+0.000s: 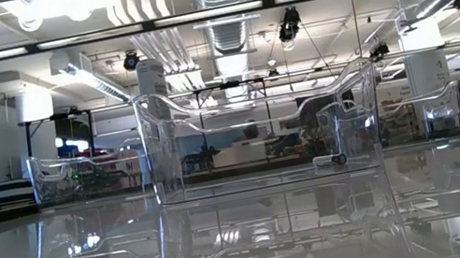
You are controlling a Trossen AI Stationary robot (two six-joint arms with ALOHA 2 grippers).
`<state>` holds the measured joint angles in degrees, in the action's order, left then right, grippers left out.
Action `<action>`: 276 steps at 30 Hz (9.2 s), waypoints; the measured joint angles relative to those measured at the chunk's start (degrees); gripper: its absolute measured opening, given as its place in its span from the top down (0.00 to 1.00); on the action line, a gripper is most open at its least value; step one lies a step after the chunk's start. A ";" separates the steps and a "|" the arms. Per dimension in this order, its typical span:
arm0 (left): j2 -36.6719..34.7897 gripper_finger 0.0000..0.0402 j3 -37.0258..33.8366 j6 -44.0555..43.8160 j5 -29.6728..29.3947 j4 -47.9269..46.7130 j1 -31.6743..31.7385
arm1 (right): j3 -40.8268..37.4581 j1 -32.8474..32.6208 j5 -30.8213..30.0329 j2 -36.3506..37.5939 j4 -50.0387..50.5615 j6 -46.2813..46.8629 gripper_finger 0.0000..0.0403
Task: Sort batteries
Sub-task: Put the silver battery into the middle transparent bin
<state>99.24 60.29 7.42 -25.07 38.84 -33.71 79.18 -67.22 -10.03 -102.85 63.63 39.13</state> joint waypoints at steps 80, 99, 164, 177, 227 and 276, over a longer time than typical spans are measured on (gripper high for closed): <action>5.39 0.81 -4.98 2.76 -40.31 -5.56 -14.80 | 16.39 33.99 -6.67 0.41 -1.34 -51.63 0.88; 5.55 0.81 -10.30 -7.51 -41.85 -6.05 -15.21 | 12.39 69.09 6.07 -0.63 -8.72 7.17 0.88; 5.57 0.81 -14.21 -11.08 -39.94 -3.87 -16.63 | 27.86 31.98 0.67 -0.94 20.80 11.38 0.49; 5.57 0.81 -10.77 -6.73 -39.94 -3.70 -14.69 | 11.90 10.45 23.46 -7.19 10.90 31.35 0.60; 5.57 0.81 -10.93 -6.43 -39.89 -4.19 -14.64 | 11.32 8.61 32.51 -19.85 8.66 7.24 0.84; 5.57 0.81 -10.93 -6.19 -39.89 -4.23 -14.64 | 43.93 30.24 7.37 -18.62 21.19 -6.45 0.88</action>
<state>104.81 49.36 1.23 -64.97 34.61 -48.36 123.11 -36.99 -2.66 -121.47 84.82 32.68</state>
